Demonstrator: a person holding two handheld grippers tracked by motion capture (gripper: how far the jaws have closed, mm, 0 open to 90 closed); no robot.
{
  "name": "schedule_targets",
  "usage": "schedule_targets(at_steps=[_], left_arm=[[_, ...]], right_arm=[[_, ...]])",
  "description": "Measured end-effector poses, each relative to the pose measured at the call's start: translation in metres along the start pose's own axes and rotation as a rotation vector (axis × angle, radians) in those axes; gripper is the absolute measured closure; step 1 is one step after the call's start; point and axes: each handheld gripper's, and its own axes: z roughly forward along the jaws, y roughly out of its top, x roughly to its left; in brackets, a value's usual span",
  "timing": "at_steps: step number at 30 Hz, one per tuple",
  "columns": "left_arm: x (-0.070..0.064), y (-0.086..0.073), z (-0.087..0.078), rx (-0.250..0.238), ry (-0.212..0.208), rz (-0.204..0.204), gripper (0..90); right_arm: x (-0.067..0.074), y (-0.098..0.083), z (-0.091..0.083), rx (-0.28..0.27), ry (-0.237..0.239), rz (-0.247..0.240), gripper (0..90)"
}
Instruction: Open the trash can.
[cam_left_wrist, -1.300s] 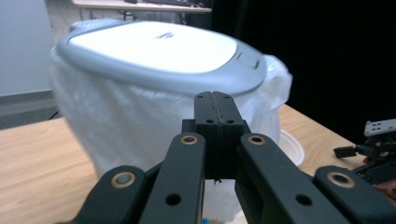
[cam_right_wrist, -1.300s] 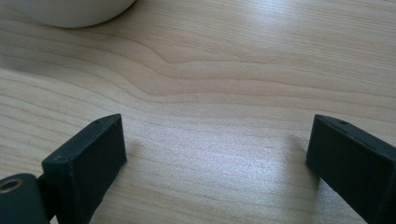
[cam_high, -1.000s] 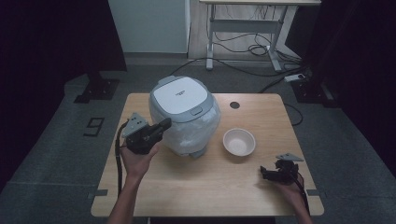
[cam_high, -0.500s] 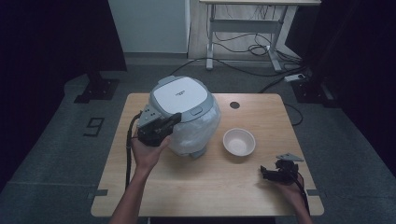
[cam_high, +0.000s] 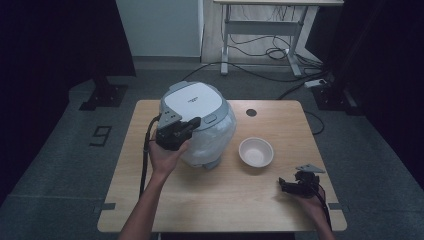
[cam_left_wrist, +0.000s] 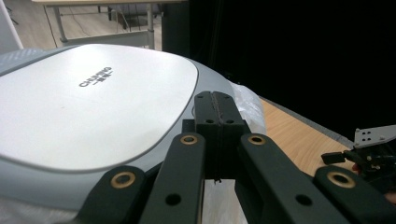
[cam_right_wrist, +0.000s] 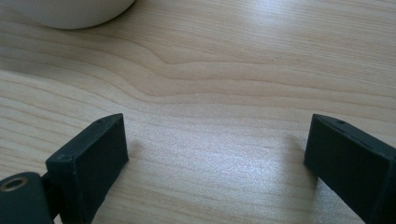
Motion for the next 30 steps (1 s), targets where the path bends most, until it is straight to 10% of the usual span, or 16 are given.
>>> schedule_targets(at_steps=[30], left_arm=[[0.0,0.009,0.039,0.057,-0.027,-0.043,90.0]], right_arm=[[0.0,0.0,0.0,0.0,0.0,-0.001,5.2]])
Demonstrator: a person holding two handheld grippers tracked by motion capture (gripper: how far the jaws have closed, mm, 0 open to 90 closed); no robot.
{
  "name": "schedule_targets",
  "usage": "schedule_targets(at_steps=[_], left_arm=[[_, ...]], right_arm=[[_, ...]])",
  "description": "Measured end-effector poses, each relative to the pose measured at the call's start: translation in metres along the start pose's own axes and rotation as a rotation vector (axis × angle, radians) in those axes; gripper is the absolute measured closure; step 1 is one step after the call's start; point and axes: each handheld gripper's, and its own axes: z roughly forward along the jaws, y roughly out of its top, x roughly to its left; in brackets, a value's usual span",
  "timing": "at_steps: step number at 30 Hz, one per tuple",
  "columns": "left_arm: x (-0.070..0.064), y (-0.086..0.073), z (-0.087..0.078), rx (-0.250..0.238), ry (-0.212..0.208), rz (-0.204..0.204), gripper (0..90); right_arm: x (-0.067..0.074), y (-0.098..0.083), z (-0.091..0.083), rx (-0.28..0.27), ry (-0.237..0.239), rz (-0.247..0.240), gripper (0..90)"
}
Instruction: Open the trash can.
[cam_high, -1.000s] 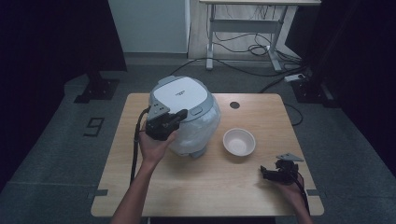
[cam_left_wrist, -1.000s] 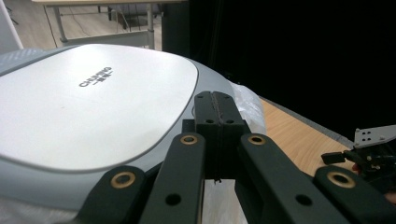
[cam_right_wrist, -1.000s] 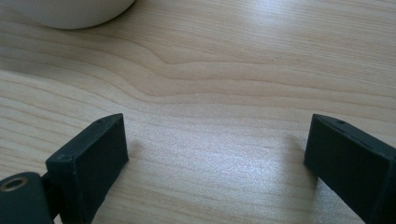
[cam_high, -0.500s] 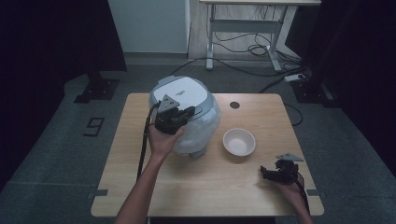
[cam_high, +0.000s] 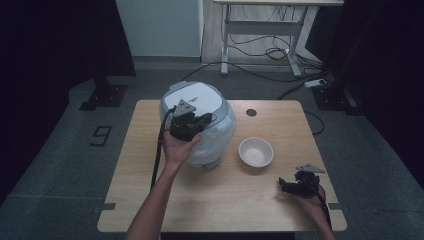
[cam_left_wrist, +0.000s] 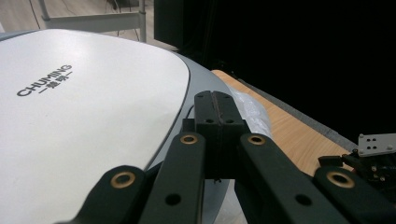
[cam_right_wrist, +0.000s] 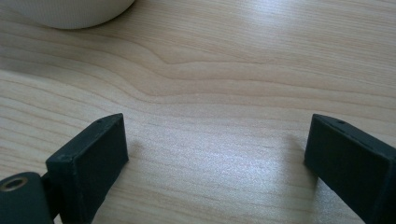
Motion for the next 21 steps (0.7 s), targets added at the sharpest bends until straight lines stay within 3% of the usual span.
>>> schedule_targets(at_steps=[18,21], left_arm=[[0.0025,-0.0019,0.0004,0.001,-0.019,-0.018,90.0],[0.0035,-0.0019,0.0005,0.002,-0.045,-0.033,90.0]], right_arm=[[0.0,0.0,0.0,0.0,0.0,0.0,5.2],[-0.0004,-0.0001,-0.0001,0.0,0.003,-0.003,5.4]])
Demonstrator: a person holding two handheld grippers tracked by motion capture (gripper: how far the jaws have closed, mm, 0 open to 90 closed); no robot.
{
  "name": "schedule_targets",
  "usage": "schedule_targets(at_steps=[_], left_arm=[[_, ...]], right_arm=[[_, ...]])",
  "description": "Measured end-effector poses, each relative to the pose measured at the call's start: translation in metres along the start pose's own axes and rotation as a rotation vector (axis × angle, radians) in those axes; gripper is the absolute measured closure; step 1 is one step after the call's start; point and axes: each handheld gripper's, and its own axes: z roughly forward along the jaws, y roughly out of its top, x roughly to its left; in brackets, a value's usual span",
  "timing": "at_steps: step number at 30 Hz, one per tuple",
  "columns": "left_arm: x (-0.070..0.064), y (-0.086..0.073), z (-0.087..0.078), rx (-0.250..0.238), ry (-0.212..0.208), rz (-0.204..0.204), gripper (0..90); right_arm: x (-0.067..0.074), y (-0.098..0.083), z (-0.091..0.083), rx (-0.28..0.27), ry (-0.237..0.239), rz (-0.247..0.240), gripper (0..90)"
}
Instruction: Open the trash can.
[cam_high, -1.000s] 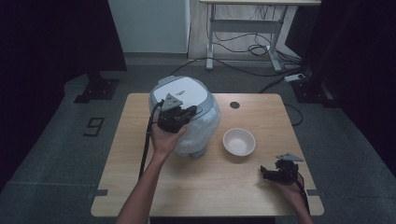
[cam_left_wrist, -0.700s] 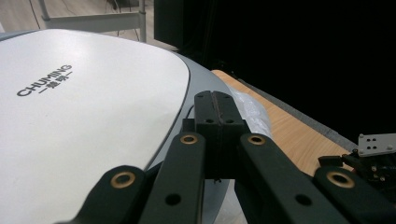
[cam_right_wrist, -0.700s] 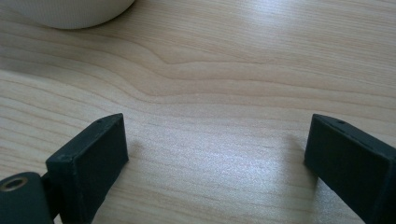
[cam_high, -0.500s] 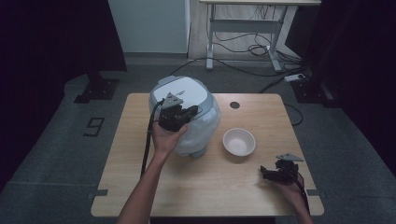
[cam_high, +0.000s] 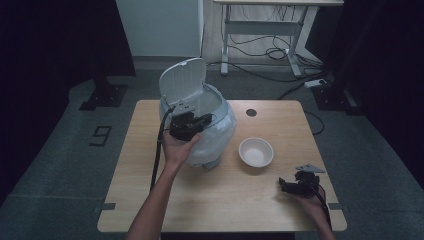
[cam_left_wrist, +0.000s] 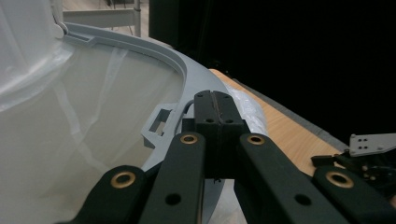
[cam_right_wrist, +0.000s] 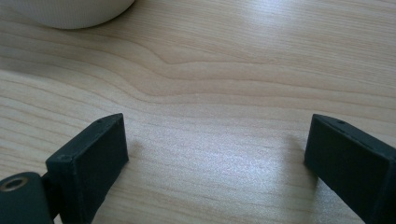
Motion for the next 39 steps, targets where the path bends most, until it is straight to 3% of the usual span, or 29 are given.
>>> schedule_targets(at_steps=[3,6,9,14,15,16,19,25,29,30,34,35,37,39], left_arm=[[0.0,0.001,-0.002,0.003,-0.009,-0.004,90.0],[0.0,-0.001,-0.008,-0.017,-0.012,0.01,82.9],[0.001,-0.007,-0.019,-0.044,-0.04,0.01,73.2],[-0.003,-0.018,-0.037,-0.035,-0.011,0.056,47.0],[-0.004,-0.02,-0.042,-0.031,-0.003,0.073,47.0],[-0.006,-0.023,-0.047,-0.027,0.008,0.086,39.3],[-0.008,-0.037,-0.064,-0.016,0.044,0.111,32.0],[-0.003,-0.057,-0.079,-0.018,0.069,0.113,27.6],[0.006,-0.077,-0.083,0.007,0.101,0.102,26.7],[0.012,-0.09,-0.083,0.022,0.11,0.084,26.7],[0.025,-0.118,-0.077,0.058,0.135,0.045,27.1],[0.025,-0.118,-0.077,0.058,0.135,0.045,27.3],[0.035,-0.14,-0.073,0.088,0.139,0.018,27.7],[0.039,-0.147,-0.072,0.1,0.146,0.015,27.9]], right_arm=[[0.0,0.0,0.0,0.0,0.002,-0.002,5.5],[-0.001,0.0,0.0,0.0,0.004,-0.004,5.6],[-0.001,0.0,0.0,0.0,0.005,-0.005,5.6],[-0.001,0.0,0.0,-0.001,0.006,-0.005,5.7],[-0.001,0.0,0.0,-0.001,0.006,-0.005,5.7],[-0.001,0.0,0.0,-0.002,0.005,-0.005,5.7],[-0.001,0.0,0.0,-0.002,0.005,-0.006,5.7],[-0.001,0.0,0.0,-0.002,0.005,-0.007,5.8],[-0.001,0.0,0.0,-0.002,0.005,-0.007,5.8],[-0.001,0.0,0.0,-0.002,0.004,-0.006,6.0],[-0.001,0.0,0.0,-0.003,0.004,-0.005,6.2],[-0.001,0.0,0.0,-0.003,0.004,-0.005,6.2],[-0.001,0.0,0.0,-0.003,0.003,-0.005,6.3],[-0.001,0.0,0.0,-0.003,0.003,-0.005,6.4]])
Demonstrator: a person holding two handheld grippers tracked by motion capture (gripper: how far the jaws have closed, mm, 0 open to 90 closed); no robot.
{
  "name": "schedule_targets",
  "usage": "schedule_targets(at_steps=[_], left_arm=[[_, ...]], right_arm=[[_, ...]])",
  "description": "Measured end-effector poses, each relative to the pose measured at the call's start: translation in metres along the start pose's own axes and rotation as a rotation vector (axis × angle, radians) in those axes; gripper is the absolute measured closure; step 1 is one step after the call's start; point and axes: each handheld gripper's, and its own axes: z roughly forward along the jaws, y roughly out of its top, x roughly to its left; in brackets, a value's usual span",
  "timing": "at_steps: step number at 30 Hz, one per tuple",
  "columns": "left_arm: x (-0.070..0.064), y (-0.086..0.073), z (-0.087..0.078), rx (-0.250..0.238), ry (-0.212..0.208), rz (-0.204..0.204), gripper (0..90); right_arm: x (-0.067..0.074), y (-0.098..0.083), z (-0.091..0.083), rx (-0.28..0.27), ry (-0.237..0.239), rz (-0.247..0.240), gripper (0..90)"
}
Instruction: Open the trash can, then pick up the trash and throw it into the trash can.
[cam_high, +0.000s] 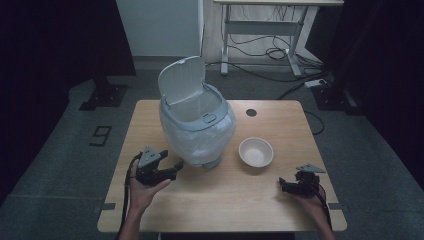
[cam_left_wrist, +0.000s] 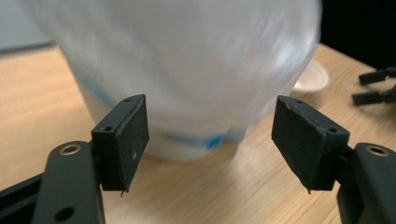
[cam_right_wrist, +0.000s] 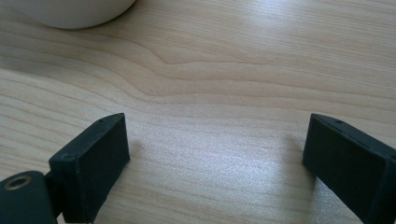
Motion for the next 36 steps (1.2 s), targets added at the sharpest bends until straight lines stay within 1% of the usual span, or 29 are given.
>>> schedule_targets(at_steps=[1,2,3,5,6,7,10,13,14,15,17,18,20,23,26,29,32,33,34,35,36], left_arm=[[0.006,-0.012,0.006,0.024,0.017,-0.007,28.4],[0.008,-0.017,0.009,0.039,0.022,-0.009,28.4],[0.008,-0.017,0.009,0.039,0.022,-0.009,28.4],[0.013,-0.025,0.015,0.06,0.037,-0.007,28.6],[0.015,-0.031,0.02,0.069,0.029,-0.022,28.7],[0.015,-0.031,0.02,0.069,0.029,-0.022,28.7],[0.016,-0.039,0.028,0.101,0.042,-0.013,28.8],[0.016,-0.042,0.029,0.107,0.049,-0.016,29.1],[0.017,-0.045,0.03,0.103,0.055,-0.03,29.4],[0.017,-0.047,0.03,0.108,0.058,-0.032,29.4],[0.017,-0.048,0.03,0.112,0.064,-0.027,29.4],[0.018,-0.05,0.03,0.111,0.07,-0.029,29.5],[0.019,-0.052,0.03,0.112,0.074,-0.031,29.5],[0.019,-0.053,0.03,0.113,0.079,-0.03,29.4],[0.019,-0.056,0.032,0.125,0.076,-0.03,29.5],[0.02,-0.058,0.034,0.135,0.073,-0.029,29.9],[0.019,-0.06,0.036,0.155,0.074,-0.023,29.9],[0.019,-0.06,0.036,0.155,0.074,-0.023,29.9],[0.019,-0.061,0.037,0.159,0.073,-0.024,29.9],[0.019,-0.061,0.037,0.159,0.073,-0.024,29.9],[0.02,-0.061,0.037,0.161,0.072,-0.026,30.0]], right_arm=[[0.0,0.0,0.0,0.0,0.0,0.001,6.5],[0.0,0.0,0.0,0.0,-0.001,0.001,6.5],[0.0,0.0,0.0,0.0,-0.001,0.001,6.5],[0.0,0.0,0.0,0.0,-0.001,0.001,6.5],[0.0,0.0,0.0,-0.001,-0.001,0.001,6.5],[0.0,0.0,0.0,0.0,-0.001,0.001,6.5],[0.0,0.0,0.0,0.0,-0.001,0.001,6.5],[0.0,0.0,0.0,0.0,-0.001,0.001,6.5],[0.0,0.0,0.0,0.0,-0.001,0.002,6.6],[0.0,0.0,0.0,-0.001,-0.001,0.001,6.9],[0.0,0.0,0.0,-0.003,0.002,-0.002,8.2],[0.001,0.0,-0.001,-0.01,0.011,-0.009,11.9],[0.001,0.0,-0.001,-0.016,0.016,-0.01,13.5],[0.001,0.001,-0.001,-0.014,0.018,-0.011,14.7],[0.002,0.003,-0.002,-0.013,0.042,0.0,15.4],[0.005,0.006,-0.005,-0.027,0.049,-0.006,15.8],[0.006,0.01,-0.009,-0.048,0.056,0.002,16.3],[0.006,0.01,-0.009,-0.048,0.056,0.002,16.3],[0.006,0.014,-0.011,-0.064,0.06,0.003,16.5],[0.006,0.014,-0.011,-0.064,0.06,0.003,16.5],[0.007,0.018,-0.014,-0.081,0.064,0.011,17.1]])
